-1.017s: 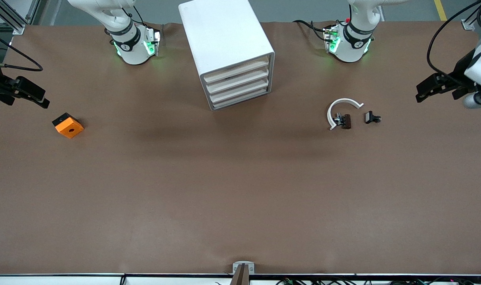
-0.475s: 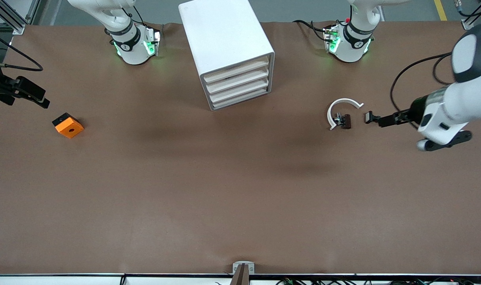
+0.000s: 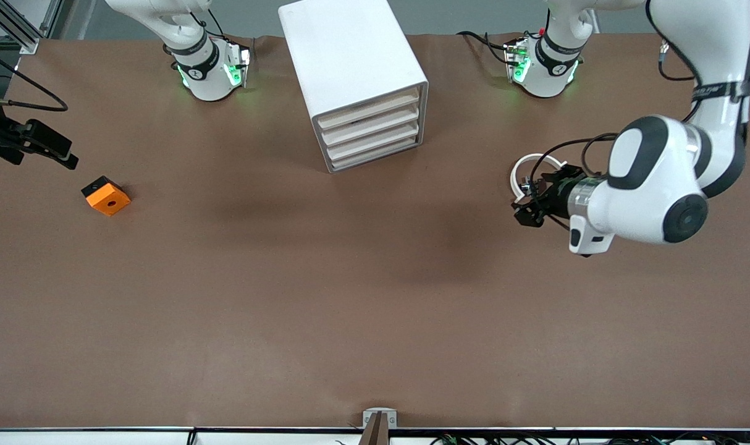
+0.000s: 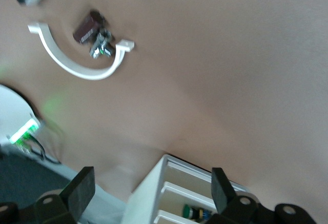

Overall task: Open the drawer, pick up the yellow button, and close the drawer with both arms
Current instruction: 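Reach the left gripper to the white cabinet's drawer front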

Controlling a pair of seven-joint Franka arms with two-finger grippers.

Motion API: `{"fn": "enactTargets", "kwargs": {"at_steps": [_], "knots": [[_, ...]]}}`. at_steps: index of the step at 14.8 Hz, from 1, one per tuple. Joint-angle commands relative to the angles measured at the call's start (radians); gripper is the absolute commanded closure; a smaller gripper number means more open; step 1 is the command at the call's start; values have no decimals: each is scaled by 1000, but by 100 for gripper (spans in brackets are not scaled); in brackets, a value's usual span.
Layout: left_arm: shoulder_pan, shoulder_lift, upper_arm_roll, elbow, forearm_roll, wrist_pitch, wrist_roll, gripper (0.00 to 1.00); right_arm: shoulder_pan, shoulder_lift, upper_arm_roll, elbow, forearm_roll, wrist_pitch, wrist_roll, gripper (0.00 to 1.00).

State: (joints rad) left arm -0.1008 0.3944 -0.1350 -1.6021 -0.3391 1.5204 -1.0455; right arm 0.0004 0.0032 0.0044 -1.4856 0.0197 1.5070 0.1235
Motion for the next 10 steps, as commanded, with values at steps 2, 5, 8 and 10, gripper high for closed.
{"fn": "enactTargets", "kwargs": {"at_steps": [2, 5, 8, 10], "knots": [[-54, 92, 0, 41, -115, -16, -386, 0, -3, 6, 6, 18, -4, -10, -10, 0], [-120, 168, 0, 71, -184, -3, -835, 0, -3, 6, 6, 18, -4, -10, -10, 0], [-198, 222, 0, 108, -216, -3, -964, 0, -3, 6, 8, 18, -6, -10, -10, 0], [-227, 251, 0, 107, -326, -8, -964, 0, -3, 6, 8, 18, -4, -10, -10, 0]]}}
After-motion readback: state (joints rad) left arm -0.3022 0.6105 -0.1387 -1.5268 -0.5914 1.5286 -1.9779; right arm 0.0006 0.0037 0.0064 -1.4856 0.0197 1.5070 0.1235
